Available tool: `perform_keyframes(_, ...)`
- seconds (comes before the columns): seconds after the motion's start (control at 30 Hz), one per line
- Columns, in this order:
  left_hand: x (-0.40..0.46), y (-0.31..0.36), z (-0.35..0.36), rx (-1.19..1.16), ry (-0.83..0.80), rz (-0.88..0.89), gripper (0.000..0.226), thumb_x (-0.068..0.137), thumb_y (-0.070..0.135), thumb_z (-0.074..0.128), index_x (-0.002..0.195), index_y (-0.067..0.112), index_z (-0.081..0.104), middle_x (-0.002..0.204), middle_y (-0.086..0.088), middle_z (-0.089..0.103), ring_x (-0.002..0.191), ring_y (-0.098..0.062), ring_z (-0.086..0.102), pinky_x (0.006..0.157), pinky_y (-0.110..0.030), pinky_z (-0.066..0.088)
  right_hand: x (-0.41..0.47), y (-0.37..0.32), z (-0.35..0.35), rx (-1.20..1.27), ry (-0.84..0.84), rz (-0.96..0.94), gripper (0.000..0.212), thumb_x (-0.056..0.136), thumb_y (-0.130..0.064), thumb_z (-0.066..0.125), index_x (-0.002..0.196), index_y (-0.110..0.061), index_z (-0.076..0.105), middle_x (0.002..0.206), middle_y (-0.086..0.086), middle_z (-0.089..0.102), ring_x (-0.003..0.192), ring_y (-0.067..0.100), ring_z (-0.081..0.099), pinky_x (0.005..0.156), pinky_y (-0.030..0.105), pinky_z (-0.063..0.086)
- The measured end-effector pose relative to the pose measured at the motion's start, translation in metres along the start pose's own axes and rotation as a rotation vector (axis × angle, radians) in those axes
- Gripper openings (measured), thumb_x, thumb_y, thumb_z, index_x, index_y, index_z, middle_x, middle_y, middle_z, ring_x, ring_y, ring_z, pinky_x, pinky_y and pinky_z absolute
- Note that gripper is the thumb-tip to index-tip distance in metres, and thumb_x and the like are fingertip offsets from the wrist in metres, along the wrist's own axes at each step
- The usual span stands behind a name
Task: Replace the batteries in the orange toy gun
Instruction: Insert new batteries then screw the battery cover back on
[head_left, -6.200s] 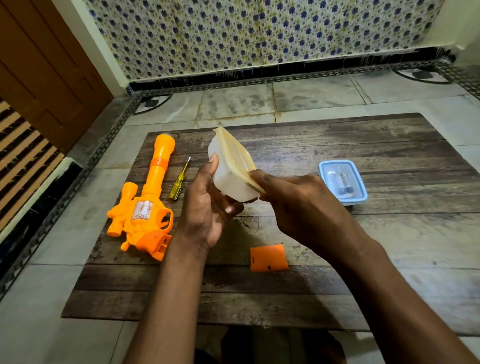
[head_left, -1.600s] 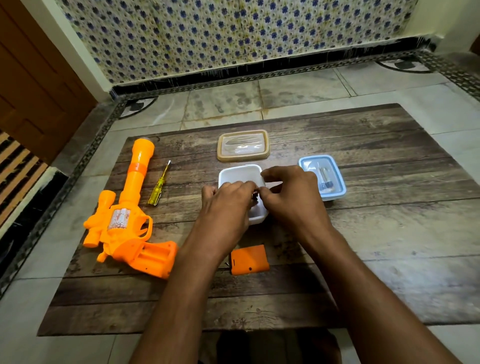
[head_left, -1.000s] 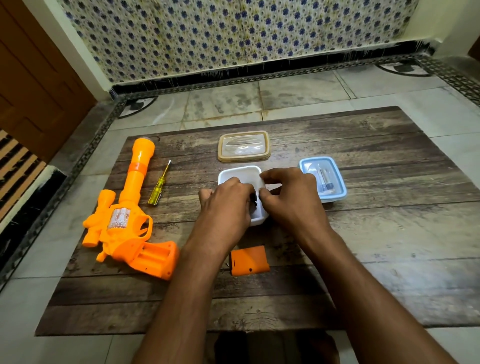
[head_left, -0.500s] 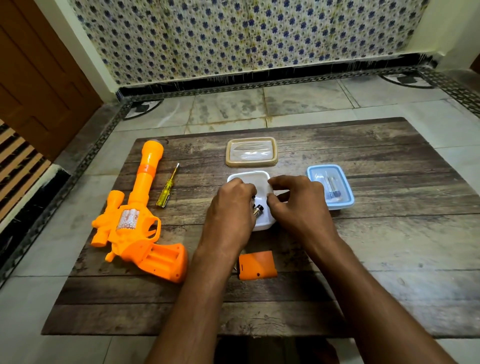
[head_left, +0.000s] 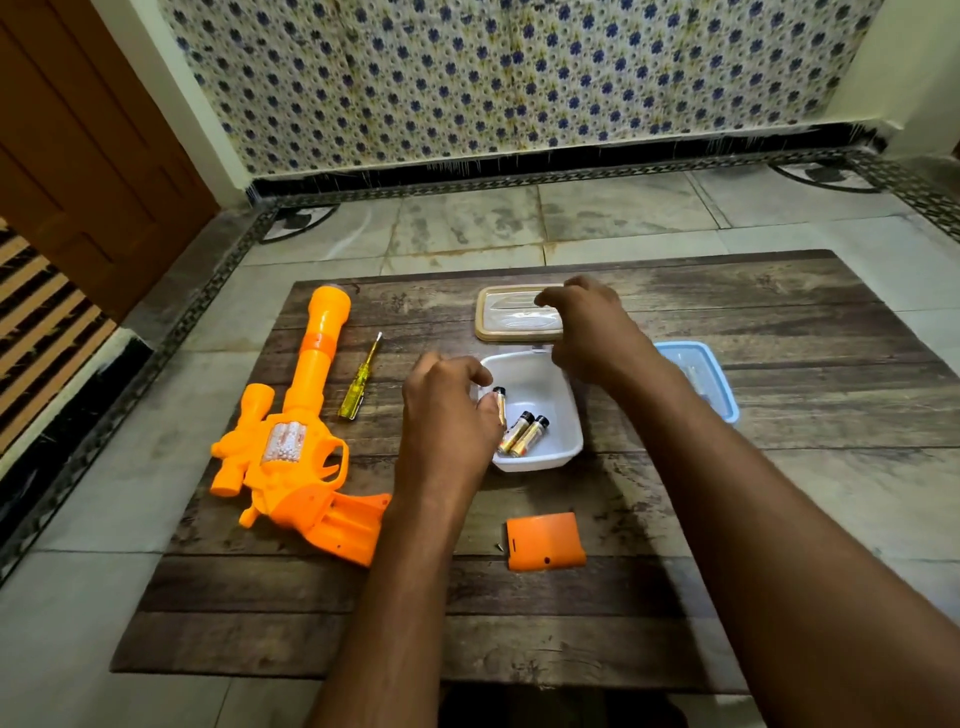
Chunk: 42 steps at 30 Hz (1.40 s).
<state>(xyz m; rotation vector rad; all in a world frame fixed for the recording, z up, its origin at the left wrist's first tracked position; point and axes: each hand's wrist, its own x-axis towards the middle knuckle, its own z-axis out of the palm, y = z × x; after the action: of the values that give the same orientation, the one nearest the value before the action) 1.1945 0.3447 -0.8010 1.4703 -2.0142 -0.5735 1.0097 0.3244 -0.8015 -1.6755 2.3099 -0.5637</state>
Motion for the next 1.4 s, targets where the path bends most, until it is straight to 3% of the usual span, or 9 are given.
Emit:
perform_keyframes(0.17, 0.005, -0.01, 0.002, -0.077, -0.002, -0.033, 0.019, 0.088, 0.016, 0.076, 0.106, 0.019, 0.075, 0.094, -0.008, 0.07, 0.092, -0.022, 0.068, 0.079, -0.029, 0.053, 0.053, 0.009, 0.008, -0.114, -0.252, -0.043, 0.077, 0.09, -0.023, 0.074, 0.151, -0.048, 0.033, 0.168, 0.009, 0.021, 0.156, 0.041, 0.011, 0.123, 0.066, 0.018)
perform_keyframes(0.27, 0.005, -0.01, 0.003, -0.102, 0.004, -0.027, 0.019, 0.087, 0.016, 0.077, 0.106, 0.019, 0.075, 0.098, -0.006, 0.07, 0.096, -0.023, 0.067, 0.085, -0.037, 0.058, 0.063, 0.009, 0.002, -0.111, -0.322, -0.029, 0.09, 0.085, -0.019, 0.079, 0.155, -0.045, 0.028, 0.161, 0.006, 0.039, 0.147, 0.036, 0.034, 0.118, 0.053, 0.035)
perform_keyframes(0.33, 0.006, -0.011, 0.003, -0.122, 0.012, -0.03, 0.019, 0.086, 0.016, 0.077, 0.105, 0.019, 0.075, 0.102, -0.005, 0.071, 0.097, -0.022, 0.068, 0.084, -0.039, 0.059, 0.065, 0.006, -0.003, -0.065, -0.331, -0.02, 0.094, 0.081, -0.011, 0.08, 0.156, -0.039, 0.031, 0.147, 0.005, 0.054, 0.12, 0.025, 0.055, 0.096, 0.04, 0.051)
perform_keyframes(0.4, 0.006, -0.01, 0.002, -0.118, 0.013, -0.031, 0.018, 0.087, 0.017, 0.077, 0.105, 0.019, 0.075, 0.105, -0.003, 0.071, 0.097, -0.021, 0.068, 0.082, -0.039, 0.06, 0.065, 0.006, -0.007, -0.039, -0.292, -0.021, 0.094, 0.077, -0.006, 0.083, 0.155, -0.03, 0.035, 0.139, 0.008, 0.059, 0.106, 0.02, 0.054, 0.083, 0.033, 0.047)
perform_keyframes(0.53, 0.006, -0.011, 0.002, -0.12, 0.014, -0.018, 0.014, 0.087, 0.016, 0.077, 0.101, 0.019, 0.075, 0.102, 0.002, 0.071, 0.09, -0.017, 0.069, 0.078, -0.034, 0.059, 0.048, -0.002, -0.025, -0.021, -0.181, -0.018, 0.106, 0.061, -0.021, 0.095, 0.152, -0.019, 0.04, 0.143, 0.014, 0.052, 0.124, 0.032, 0.054, 0.093, 0.034, 0.047)
perform_keyframes(0.83, 0.008, -0.011, 0.002, -0.181, -0.011, -0.056, 0.009, 0.091, 0.014, 0.072, 0.097, 0.019, 0.076, 0.091, 0.006, 0.072, 0.074, 0.004, 0.062, 0.057, -0.002, 0.041, -0.068, -0.031, -0.034, 0.108, 0.038, 0.084, 0.089, 0.065, -0.054, 0.086, 0.139, -0.017, 0.051, 0.129, 0.014, 0.057, 0.12, 0.033, 0.054, 0.096, 0.042, 0.051)
perform_keyframes(1.03, 0.007, -0.014, 0.006, -0.349, -0.018, -0.114, 0.019, 0.096, 0.036, 0.056, 0.091, 0.023, 0.07, 0.088, 0.003, 0.072, 0.079, -0.024, 0.075, 0.069, -0.051, 0.064, -0.103, -0.038, -0.009, 0.055, 0.001, 0.22, 0.086, 0.063, -0.068, 0.078, 0.128, -0.018, 0.05, 0.124, 0.014, 0.049, 0.118, 0.036, 0.053, 0.096, 0.045, 0.052)
perform_keyframes(1.13, 0.007, -0.013, 0.006, -0.369, -0.015, -0.141, 0.038, 0.091, 0.055, 0.05, 0.09, 0.022, 0.071, 0.082, 0.0, 0.073, 0.075, -0.025, 0.074, 0.067, -0.052, 0.063, -0.107, -0.04, -0.003, 0.033, 0.029, 0.223, 0.09, 0.067, -0.075, 0.073, 0.132, -0.018, 0.05, 0.126, 0.014, 0.047, 0.119, 0.038, 0.053, 0.097, 0.046, 0.051)
perform_keyframes(1.4, 0.008, -0.014, 0.003, -0.271, -0.043, -0.162, 0.006, 0.091, 0.02, 0.073, 0.097, 0.018, 0.071, 0.082, 0.01, 0.07, 0.078, -0.016, 0.073, 0.072, -0.045, 0.064, -0.11, -0.038, 0.004, 0.102, 0.146, 0.165, 0.045, 0.096, -0.048, 0.062, 0.125, -0.014, 0.059, 0.118, 0.012, 0.056, 0.11, 0.032, 0.058, 0.085, 0.04, 0.049)
